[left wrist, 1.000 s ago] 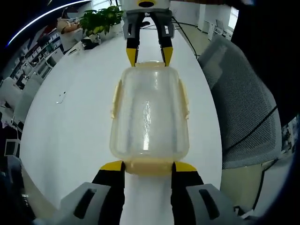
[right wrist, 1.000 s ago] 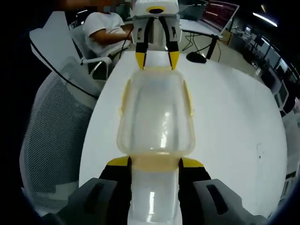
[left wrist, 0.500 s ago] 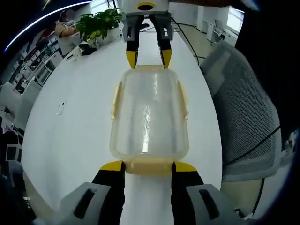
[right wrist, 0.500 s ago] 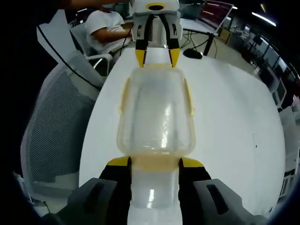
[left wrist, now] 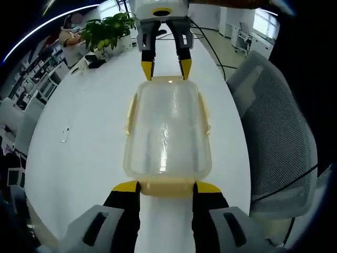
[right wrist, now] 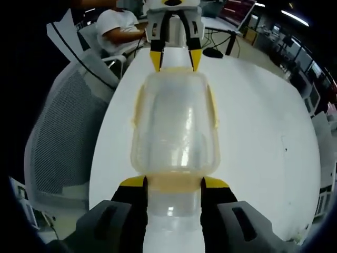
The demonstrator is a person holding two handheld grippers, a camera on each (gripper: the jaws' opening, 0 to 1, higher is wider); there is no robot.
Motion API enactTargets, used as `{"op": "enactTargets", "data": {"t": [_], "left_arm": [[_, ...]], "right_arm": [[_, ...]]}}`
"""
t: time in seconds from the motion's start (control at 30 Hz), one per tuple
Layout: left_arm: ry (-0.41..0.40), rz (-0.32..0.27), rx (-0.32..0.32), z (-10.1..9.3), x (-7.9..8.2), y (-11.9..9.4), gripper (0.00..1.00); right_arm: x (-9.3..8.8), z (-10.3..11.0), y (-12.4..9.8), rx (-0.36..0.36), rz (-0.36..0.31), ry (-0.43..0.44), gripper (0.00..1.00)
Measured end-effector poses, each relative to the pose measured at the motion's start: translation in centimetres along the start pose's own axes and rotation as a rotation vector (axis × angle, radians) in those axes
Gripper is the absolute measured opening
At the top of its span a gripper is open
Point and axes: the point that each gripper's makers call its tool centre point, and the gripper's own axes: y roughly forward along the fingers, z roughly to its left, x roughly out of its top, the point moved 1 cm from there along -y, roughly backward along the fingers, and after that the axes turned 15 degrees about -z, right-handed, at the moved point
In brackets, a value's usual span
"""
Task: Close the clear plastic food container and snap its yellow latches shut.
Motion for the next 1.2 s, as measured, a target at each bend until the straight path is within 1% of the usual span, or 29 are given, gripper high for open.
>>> {"op": "enactTargets", "data": {"t": [0.3, 0.37, 0.8, 1.03, 1.2], "left_arm": [[-0.007, -0.011, -0.004, -0.2, 1.1, 1.8, 0.32], [-0.010, -0.017, -0.006, -0.3, 1.4, 2.3, 0.32], [-0.014, -0.051, -0.017, -0.5, 3.2, 4.7, 0.32], [-0.019, -0.064, -0.015, -0.5, 3.9, 5.8, 0.32], [-0.025, -0.067, -0.015, -0.5, 4.0, 6.5, 0.32]], "right_arm": [[-2.0, 0.2, -0.9, 0.004, 0.027, 0.008, 0.35], [-2.6, 0.3, -1.2, 0.007, 0.036, 0.010, 0.35], [-5.3, 0.5, -2.3, 0.017, 0.075, 0.028, 0.36], [-6.7, 0.5, -2.8, 0.019, 0.103, 0.027, 0.36], [-7.3, 0.4, -3.0, 0.025, 0.117, 0.028, 0.36]]}}
